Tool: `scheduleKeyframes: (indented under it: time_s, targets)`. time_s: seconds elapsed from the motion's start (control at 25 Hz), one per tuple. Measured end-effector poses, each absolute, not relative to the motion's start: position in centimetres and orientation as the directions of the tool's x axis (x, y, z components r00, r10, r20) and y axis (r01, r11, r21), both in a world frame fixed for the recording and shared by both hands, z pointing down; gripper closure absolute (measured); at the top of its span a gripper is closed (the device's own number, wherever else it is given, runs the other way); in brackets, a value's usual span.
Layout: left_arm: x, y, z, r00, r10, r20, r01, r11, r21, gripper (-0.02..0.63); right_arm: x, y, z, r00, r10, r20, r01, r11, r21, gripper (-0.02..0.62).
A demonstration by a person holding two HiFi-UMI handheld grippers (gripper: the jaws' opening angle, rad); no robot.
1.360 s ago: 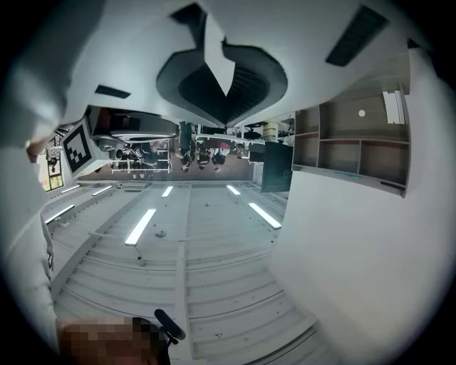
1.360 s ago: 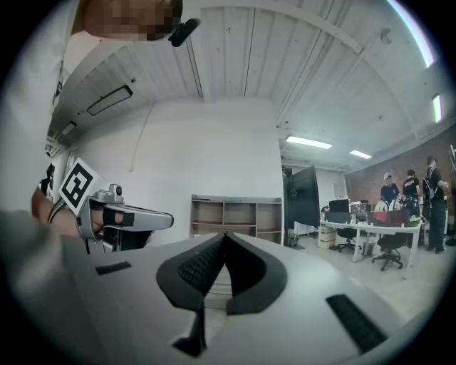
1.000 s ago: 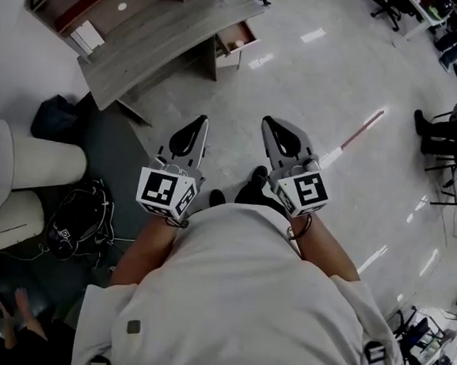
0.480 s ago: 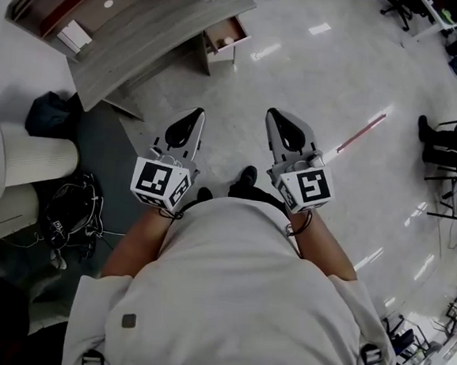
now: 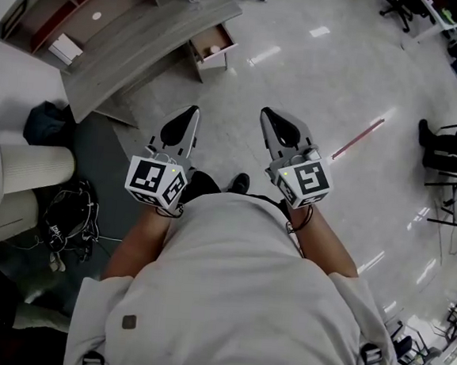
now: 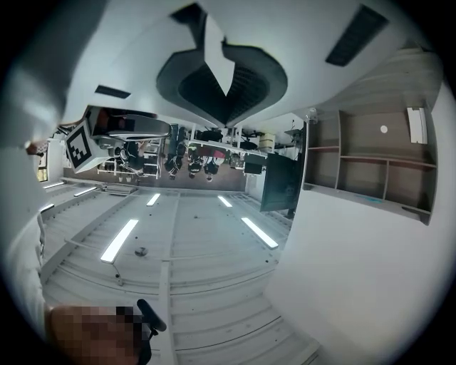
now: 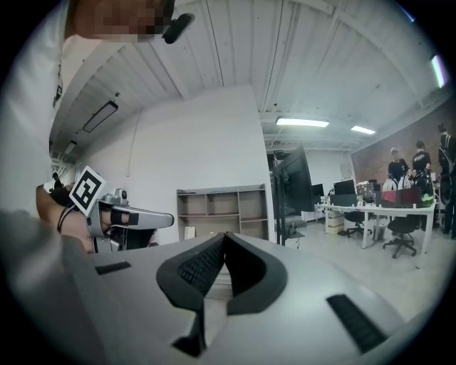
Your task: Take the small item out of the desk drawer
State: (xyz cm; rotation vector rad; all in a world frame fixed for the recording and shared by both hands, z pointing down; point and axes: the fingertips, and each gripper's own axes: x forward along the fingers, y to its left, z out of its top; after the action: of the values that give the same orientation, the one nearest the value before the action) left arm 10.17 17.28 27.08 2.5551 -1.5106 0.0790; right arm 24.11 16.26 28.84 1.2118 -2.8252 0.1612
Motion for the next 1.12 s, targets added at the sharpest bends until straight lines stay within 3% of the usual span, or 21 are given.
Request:
scheduleKeyframes:
  time_s: [0.64, 1.12]
  targets:
    - [8.8, 10.0, 28.9, 0.503, -0.849, 0.159, -0.863, -0.487, 0.133, 0.591, 23.1, 8.9, 30.2, -0.687, -0.715, 0.126, -0.726, 0.681, -0.099, 0.578]
    - [1.8, 0.7, 30.7, 0.542, -0.822, 0.176, -0.839, -0.518, 0.165, 0.591, 15.4, -0.2, 30.6, -0.685, -0.705, 0.183, -0.725, 0.685, -0.073, 0.578]
